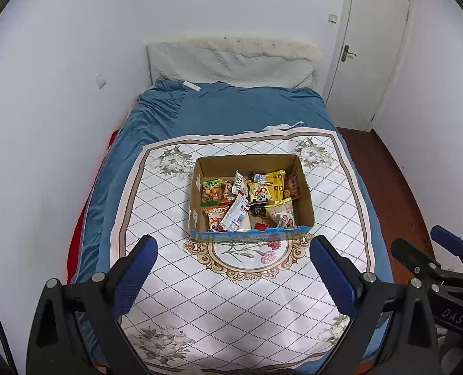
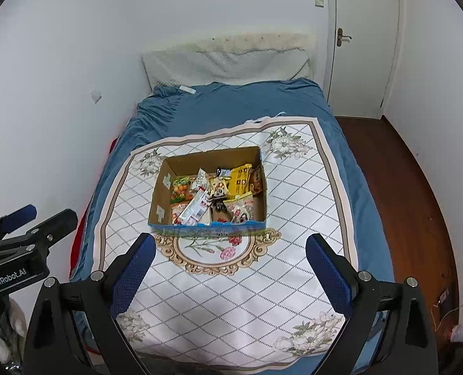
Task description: Organize snacks
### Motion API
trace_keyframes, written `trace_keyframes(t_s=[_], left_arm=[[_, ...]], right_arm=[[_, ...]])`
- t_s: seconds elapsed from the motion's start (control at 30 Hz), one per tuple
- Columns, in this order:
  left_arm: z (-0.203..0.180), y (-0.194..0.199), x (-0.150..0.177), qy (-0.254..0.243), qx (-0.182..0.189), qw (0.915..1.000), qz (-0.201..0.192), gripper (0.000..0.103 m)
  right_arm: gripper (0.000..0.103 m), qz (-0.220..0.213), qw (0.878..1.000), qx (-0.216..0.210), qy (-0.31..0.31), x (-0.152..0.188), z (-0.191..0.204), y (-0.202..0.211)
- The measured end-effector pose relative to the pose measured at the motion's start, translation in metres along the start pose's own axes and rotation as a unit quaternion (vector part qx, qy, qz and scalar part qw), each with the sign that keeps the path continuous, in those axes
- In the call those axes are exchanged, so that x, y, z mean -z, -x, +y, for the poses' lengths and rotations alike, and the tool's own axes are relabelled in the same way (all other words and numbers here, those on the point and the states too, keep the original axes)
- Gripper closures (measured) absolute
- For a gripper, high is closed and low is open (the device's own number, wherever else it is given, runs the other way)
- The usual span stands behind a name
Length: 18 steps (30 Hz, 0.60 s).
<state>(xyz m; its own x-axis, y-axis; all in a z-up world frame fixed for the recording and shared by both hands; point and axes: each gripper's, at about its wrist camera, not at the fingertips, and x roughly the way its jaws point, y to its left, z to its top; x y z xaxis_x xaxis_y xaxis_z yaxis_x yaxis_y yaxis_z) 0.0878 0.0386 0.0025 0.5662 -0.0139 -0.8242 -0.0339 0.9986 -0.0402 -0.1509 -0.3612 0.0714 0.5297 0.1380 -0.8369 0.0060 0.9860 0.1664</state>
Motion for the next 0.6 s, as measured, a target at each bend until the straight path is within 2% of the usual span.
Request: trace_keyframes(t_s=[0.13,0.6], left_arm=[[0.004,-0.011,-0.003,0.005,-0.011,0.9999,-0.004,0.000],[0.008,-0.071,-0.016,0.006,-0.040,0.9992,0.006,0.000]], right_arm=[[0.001,-0.001,1.000,0.010,-0.001,-0.005,-0.001,-0.012],[0.001,0.008,0.999,0.033,-0.008,-0.027,-0.003,-0.075]])
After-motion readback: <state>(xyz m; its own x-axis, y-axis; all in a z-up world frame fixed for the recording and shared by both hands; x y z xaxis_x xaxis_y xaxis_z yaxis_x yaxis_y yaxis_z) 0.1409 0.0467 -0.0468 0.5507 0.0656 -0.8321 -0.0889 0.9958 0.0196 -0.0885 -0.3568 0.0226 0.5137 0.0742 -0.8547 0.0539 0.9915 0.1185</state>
